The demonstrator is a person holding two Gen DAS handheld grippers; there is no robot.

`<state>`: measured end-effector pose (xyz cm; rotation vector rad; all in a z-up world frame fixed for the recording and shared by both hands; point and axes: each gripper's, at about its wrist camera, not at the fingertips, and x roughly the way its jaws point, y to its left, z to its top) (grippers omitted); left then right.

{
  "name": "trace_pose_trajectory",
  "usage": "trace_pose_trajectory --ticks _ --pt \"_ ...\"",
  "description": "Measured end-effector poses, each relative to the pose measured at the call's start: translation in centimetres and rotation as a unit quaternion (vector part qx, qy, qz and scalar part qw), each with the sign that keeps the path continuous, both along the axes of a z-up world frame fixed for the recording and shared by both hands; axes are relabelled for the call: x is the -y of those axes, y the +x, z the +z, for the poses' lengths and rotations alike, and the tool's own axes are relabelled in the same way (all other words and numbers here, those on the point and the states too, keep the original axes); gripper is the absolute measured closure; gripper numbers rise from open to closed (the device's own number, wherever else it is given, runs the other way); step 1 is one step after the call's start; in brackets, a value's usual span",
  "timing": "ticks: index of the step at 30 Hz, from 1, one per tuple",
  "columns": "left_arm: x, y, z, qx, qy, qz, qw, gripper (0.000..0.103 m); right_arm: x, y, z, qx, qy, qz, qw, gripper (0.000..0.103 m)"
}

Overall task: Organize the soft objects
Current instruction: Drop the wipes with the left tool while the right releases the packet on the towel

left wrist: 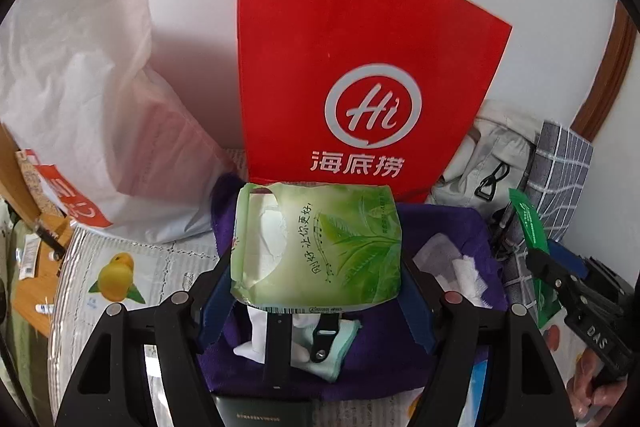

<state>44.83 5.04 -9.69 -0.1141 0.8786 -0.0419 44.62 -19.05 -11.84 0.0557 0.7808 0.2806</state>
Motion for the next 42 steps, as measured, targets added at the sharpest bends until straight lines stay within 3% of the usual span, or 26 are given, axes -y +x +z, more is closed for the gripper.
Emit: trace_pose_trajectory --ticks 9,14,27,33,36,42 --pt "-1.4 1.5 -2.8 -0.042 -0.002 0.016 0.9990 0.032 0.1 2.6 -5.0 -0.074 -0.019 0.010 0.997 0.065" --pt "-1.5 1.9 -3.7 -0.058 0.002 0.010 0.9983 0.032 0.1 3.5 -7.0 -0.109 0.000 0.016 0.994 0.065" --pt "-0.2 3.1 -6.5 -0.103 -0.025 -0.012 0.9943 0.031 -1.1 3.9 -8.7 -0.129 -0.018 0.026 0.991 0.063" --pt "-0.1 3.2 -7.0 -0.111 -0.015 -0.007 0.9937 0.031 -1.5 3.9 -9.0 -0.136 -0.021 0.029 0.990 0.055" --pt "-0.4 3.5 -7.3 -0.116 -0.015 -0.001 0.9931 0.031 -1.4 3.8 -8.6 -0.135 -0.017 0.032 0.990 0.045" --pt "-0.2 3.6 -7.8 -0.120 -0.010 0.000 0.9927 0.031 -1.1 3.3 -7.3 -0.122 -0.010 0.031 0.992 0.044"
